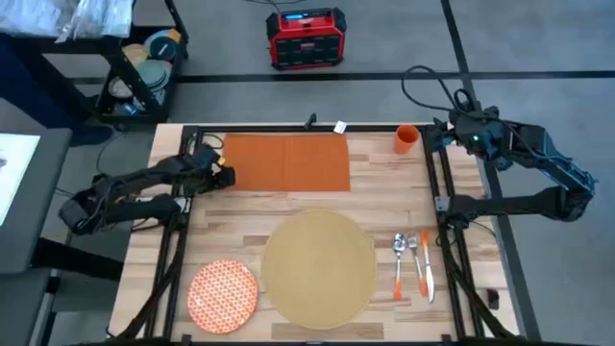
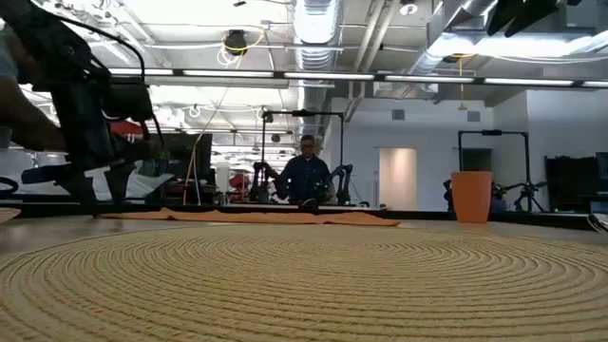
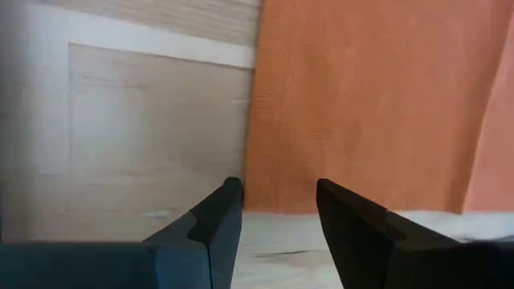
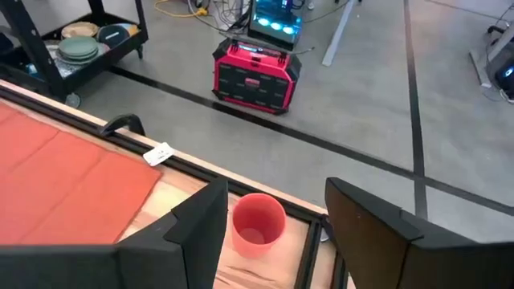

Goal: Set table place
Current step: Fold the orange table napkin

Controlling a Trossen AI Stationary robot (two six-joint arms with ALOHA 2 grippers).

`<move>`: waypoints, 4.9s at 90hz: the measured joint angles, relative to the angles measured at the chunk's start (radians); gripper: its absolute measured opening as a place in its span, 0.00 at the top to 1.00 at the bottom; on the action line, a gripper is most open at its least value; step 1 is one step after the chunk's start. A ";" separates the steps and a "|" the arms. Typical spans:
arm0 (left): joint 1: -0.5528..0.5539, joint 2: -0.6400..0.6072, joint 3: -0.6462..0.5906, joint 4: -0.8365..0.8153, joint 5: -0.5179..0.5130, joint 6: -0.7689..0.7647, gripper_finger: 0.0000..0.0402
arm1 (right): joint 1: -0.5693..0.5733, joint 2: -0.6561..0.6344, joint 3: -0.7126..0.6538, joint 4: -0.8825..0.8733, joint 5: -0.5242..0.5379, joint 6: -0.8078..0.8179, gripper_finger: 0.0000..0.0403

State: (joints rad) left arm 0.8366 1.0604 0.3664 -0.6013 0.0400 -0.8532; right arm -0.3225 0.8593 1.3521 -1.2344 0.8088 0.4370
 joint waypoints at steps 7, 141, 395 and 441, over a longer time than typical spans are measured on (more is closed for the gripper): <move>-0.006 0.031 0.000 0.028 -0.003 0.010 0.75 | 0.000 0.000 0.000 0.000 0.000 0.000 0.51; 0.036 -0.224 0.365 -0.432 -0.248 -0.014 1.00 | 0.000 0.000 0.000 -0.016 0.000 0.000 0.63; -0.558 0.676 0.936 0.075 -0.034 0.111 0.94 | 0.000 0.000 0.000 -0.075 -0.049 0.000 0.60; -0.585 0.841 0.936 0.261 -0.013 0.044 0.77 | 0.000 0.000 0.000 -0.076 -0.088 -0.003 0.58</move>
State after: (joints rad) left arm 0.2516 1.9011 1.3022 -0.3405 0.0267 -0.8089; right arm -0.3222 0.8593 1.3525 -1.3101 0.7210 0.4335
